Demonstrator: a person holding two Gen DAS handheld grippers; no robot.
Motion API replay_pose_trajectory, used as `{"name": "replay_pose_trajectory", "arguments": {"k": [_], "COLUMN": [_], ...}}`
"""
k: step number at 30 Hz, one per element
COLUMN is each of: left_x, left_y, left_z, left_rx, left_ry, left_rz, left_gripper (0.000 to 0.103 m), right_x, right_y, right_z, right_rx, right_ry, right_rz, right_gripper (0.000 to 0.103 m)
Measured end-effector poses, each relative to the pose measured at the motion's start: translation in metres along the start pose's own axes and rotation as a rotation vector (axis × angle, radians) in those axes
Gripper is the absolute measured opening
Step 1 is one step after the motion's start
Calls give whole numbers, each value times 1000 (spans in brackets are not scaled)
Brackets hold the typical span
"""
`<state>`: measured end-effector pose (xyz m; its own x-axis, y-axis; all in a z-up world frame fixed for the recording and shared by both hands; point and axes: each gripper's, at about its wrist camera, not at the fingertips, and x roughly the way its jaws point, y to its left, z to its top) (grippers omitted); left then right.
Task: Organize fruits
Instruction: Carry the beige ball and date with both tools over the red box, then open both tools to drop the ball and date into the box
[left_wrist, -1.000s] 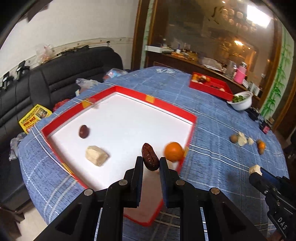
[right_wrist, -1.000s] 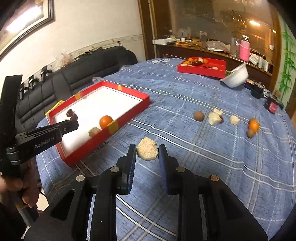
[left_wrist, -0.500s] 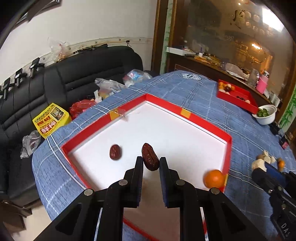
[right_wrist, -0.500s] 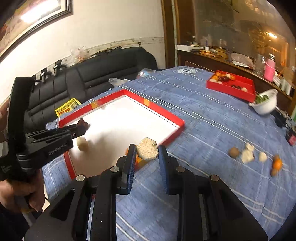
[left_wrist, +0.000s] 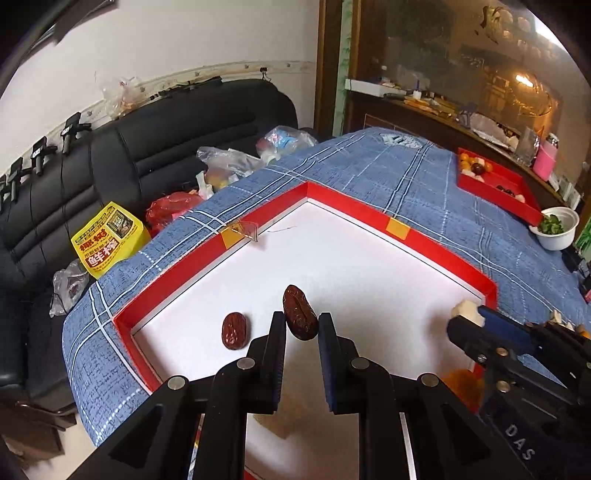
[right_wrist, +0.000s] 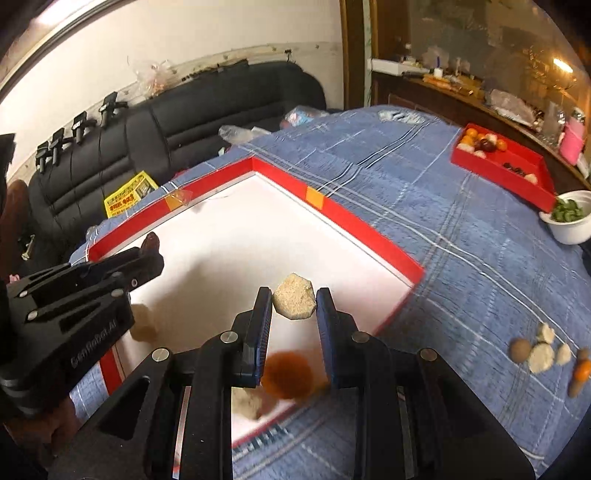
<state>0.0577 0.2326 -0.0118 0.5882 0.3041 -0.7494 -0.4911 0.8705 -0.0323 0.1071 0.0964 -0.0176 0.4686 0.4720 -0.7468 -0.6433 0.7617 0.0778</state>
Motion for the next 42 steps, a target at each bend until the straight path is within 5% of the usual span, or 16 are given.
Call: {"name": "replay_pose_trajectory", "arguments": {"k": [13, 29, 31, 34, 42], "left_x": [34, 58, 58, 52, -8], "left_y": [-21, -11, -9, -1, 2], "left_z": [15, 15, 16, 16, 4], "left_rx": [75, 34, 23, -24, -106], "left_ry": [73, 144, 167, 162, 24], "left_rz": [6, 34, 40, 29, -24], "left_gripper": [17, 17, 37, 42, 54], "right_x": [40, 71, 71, 69, 5], "right_y": [-2, 0, 2, 3, 0], "right_z": [23, 25, 26, 25, 19], "right_rx": [-32, -59, -69, -82, -66], "right_ry": [100, 198, 205, 219, 126], "right_rz": [-36, -73, -86, -134, -133], "right_gripper": [24, 24, 30, 54, 67]}}
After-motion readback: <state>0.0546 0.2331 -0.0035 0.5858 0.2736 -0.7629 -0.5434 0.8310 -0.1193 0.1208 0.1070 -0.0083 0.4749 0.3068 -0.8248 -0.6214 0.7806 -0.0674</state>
